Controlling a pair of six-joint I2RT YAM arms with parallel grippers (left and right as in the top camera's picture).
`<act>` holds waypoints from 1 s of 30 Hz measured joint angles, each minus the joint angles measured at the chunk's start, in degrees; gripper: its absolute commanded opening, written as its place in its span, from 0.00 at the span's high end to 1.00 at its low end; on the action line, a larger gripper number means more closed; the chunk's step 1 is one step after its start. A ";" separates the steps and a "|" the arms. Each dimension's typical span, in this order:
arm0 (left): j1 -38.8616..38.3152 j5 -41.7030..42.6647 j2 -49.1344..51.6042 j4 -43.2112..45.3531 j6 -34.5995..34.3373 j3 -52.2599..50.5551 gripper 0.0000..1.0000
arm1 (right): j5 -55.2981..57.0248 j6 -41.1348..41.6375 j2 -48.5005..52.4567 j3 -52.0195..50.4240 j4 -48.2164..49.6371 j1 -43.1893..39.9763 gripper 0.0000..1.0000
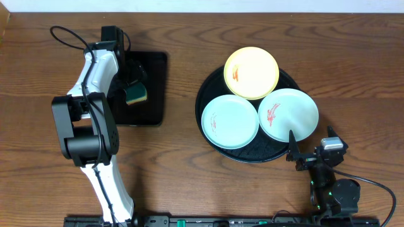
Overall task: Clean dirty plates on tray and stack at the side
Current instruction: 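Reach the left gripper into the black tray and grasp the green sponge, then lift the sponge with the left gripper and hold it above the tray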
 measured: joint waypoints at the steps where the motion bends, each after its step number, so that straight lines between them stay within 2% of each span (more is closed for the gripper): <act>1: 0.00 0.46 0.00 0.00 -0.04 0.00 0.07 | 0.00 0.00 0.00 0.00 0.02 0.00 0.01; 9: 0.00 2.16 0.00 -0.63 -0.66 -0.35 0.07 | 0.00 0.00 0.00 0.00 0.00 0.00 0.01; 14: 0.00 1.01 0.00 1.92 -0.66 -2.01 0.08 | 0.00 0.00 0.00 0.00 0.02 0.00 0.01; 15: 0.00 0.72 0.00 2.56 -0.63 -2.32 0.15 | 0.00 0.00 0.00 0.00 0.00 0.00 0.01; 17: 0.00 0.37 0.00 3.19 -0.72 -2.64 0.20 | 0.00 0.00 0.00 0.00 0.00 0.00 0.01; 30: -0.04 -0.04 0.00 8.46 0.28 -5.88 0.21 | 0.00 0.00 0.00 0.00 0.02 0.00 0.01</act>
